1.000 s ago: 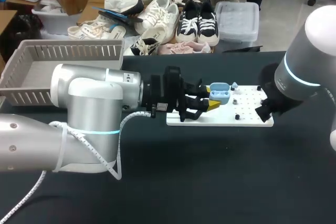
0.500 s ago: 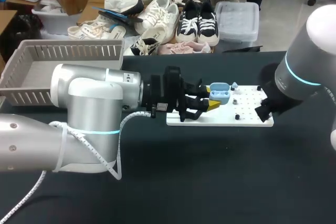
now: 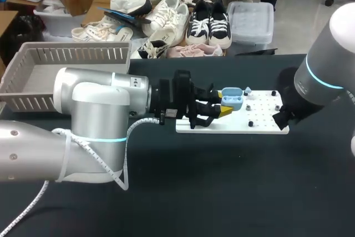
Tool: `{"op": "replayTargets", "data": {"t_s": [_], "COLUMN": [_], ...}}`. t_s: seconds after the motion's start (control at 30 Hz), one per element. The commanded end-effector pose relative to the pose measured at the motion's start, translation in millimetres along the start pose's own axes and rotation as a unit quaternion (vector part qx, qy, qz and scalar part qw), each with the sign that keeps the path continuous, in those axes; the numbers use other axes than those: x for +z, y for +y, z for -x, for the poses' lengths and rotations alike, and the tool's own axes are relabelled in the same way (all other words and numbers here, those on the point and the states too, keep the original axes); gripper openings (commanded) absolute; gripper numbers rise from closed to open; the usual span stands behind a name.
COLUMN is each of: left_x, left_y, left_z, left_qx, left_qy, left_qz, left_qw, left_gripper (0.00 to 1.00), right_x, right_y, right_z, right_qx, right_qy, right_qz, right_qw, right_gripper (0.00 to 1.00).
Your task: Pick up each earbud case from the left stands, insert the matching earbuds, close the lid, and place the case in the box.
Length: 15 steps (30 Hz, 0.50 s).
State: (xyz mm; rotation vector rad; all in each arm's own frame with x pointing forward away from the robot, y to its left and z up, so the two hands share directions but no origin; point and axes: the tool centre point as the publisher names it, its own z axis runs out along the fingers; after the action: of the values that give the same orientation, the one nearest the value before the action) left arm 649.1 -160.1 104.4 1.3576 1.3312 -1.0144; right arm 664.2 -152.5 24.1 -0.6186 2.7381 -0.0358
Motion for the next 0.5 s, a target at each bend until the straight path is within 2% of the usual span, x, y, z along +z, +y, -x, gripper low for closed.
{"op": "replayTargets", "data": {"t_s": [0.03,0.23,0.5], "left_x": [0.6,0.6,0.6], "left_y": [-1.5,-1.5,-1.5], "left_z": [-0.6,-0.6,-0.6], "left_qx": [0.001,0.001,0.001], "left_qy": [-0.001,-0.001,-0.001], "left_qz": [0.004,0.004,0.004], "left_qw": [1.0,1.0,1.0], "left_gripper": [0.0,0.0,0.0], "right_x": [1.2,2.2,2.3], "right_y": [2.0,2.8,5.7], "right_z": [0.0,-0.1,0.4], "right_qx": [0.001,0.004,0.007], "right_qy": [0.001,0.002,0.002], "right_qz": [-0.003,-0.002,-0.003], "right_qw": [1.0,1.0,1.0], "right_gripper": [0.43,0.41,0.33]}}
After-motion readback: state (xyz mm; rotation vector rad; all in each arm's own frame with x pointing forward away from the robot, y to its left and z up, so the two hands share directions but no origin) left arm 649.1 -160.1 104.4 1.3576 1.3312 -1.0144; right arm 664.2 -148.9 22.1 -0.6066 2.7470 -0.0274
